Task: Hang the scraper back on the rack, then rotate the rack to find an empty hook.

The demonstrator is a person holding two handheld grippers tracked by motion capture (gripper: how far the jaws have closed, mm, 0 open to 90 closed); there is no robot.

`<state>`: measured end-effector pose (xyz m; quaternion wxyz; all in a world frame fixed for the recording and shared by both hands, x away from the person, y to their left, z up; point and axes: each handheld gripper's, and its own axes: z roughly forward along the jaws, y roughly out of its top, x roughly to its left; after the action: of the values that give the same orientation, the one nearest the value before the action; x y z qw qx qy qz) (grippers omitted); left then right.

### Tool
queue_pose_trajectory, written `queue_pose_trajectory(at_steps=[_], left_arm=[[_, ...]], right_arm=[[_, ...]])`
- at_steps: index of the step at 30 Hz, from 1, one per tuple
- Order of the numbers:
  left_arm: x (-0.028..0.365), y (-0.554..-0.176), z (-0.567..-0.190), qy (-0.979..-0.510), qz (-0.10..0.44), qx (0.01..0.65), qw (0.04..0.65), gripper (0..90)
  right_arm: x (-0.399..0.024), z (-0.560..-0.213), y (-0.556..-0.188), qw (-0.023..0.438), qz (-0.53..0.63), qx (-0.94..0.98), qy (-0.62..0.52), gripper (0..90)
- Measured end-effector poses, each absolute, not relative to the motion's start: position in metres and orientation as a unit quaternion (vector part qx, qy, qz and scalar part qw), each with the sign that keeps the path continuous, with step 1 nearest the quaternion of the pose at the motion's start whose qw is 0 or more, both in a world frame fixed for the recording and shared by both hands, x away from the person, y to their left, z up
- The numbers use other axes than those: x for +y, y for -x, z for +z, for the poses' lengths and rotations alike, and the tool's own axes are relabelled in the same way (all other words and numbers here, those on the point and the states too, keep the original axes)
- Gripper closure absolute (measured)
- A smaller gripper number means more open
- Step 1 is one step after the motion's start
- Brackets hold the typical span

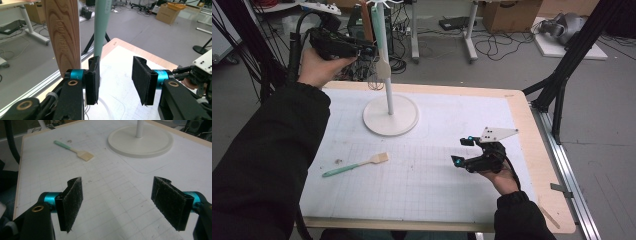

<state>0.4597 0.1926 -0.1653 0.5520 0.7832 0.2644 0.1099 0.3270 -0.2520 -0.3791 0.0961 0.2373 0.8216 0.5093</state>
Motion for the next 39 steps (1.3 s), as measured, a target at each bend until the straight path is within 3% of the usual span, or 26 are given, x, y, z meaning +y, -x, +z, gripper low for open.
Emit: queue_pose_trajectory(at_steps=[13, 21, 39], left_arm=[[0.199, -0.452, -0.163, -0.782, 0.116, 0.258, 0.555, 68.1], [0.194, -0.445, -0.152, -0.790, 0.110, 0.234, 0.556, 88.9], [0.179, -0.447, -0.122, -0.785, 0.110, 0.228, 0.566, 89.6]], right_arm=[[-0.256, -0.377, -0.327, 0.102, 0.515, 0.816, -0.243, 24.3], [-0.258, -0.376, -0.326, 0.104, 0.517, 0.813, -0.247, 24.1], [-0.255, -0.377, -0.327, 0.108, 0.514, 0.815, -0.244, 23.3]])
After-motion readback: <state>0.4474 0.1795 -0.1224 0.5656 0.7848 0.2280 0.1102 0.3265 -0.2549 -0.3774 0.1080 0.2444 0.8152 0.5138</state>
